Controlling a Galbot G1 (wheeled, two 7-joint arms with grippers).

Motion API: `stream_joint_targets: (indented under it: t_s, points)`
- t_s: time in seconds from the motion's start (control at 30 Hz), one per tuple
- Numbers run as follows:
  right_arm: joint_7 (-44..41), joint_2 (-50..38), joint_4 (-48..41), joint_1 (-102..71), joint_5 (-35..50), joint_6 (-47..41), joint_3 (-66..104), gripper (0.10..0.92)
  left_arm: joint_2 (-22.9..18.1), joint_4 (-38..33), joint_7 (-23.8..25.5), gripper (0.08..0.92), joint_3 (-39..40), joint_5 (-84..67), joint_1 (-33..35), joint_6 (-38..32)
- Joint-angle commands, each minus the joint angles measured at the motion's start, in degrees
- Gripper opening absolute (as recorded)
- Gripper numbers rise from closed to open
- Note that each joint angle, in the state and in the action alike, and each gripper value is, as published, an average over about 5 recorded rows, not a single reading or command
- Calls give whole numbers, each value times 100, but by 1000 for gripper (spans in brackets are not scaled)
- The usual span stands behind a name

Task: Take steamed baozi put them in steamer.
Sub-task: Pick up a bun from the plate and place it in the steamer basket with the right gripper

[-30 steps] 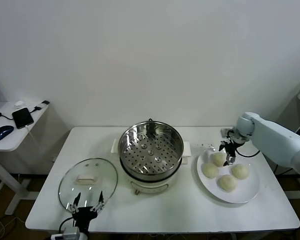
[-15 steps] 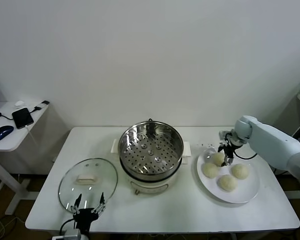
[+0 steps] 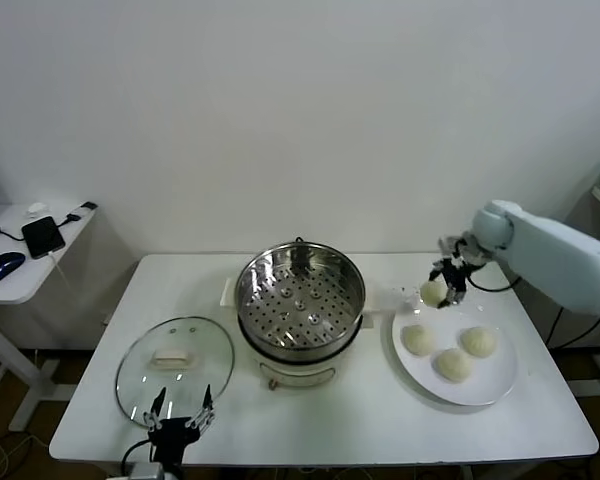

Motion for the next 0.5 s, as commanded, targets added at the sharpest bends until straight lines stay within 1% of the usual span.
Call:
stream_joint_targets:
  t_s: [0.03,0.1,0.17,0.27,0.37,0.5]
  points:
    - [-192,980,1497,2714,1242,966,-1572,714,5,-189,0,823,-11,13,13,38]
    - [-220,1384,1731,2769,1278,1336,-1543,713,9,-174,1,823,-14,7,-16,41]
    - [-222,1776,1874,2647,1133,1862,-1518,713,18,-150,0,823,-19,-2,-43,42]
    - [-172,2213,1784,2216,480,2705,-1455,713,32,-116,-3,823,-28,-13,-72,34]
    - [-86,2489,1270,1644,-268,3313,-1269,714,34,-94,-5,823,-27,-19,-90,25]
    - [5,2788,181,764,-1281,3883,-793,714,11,-77,-23,823,-8,-21,-108,21]
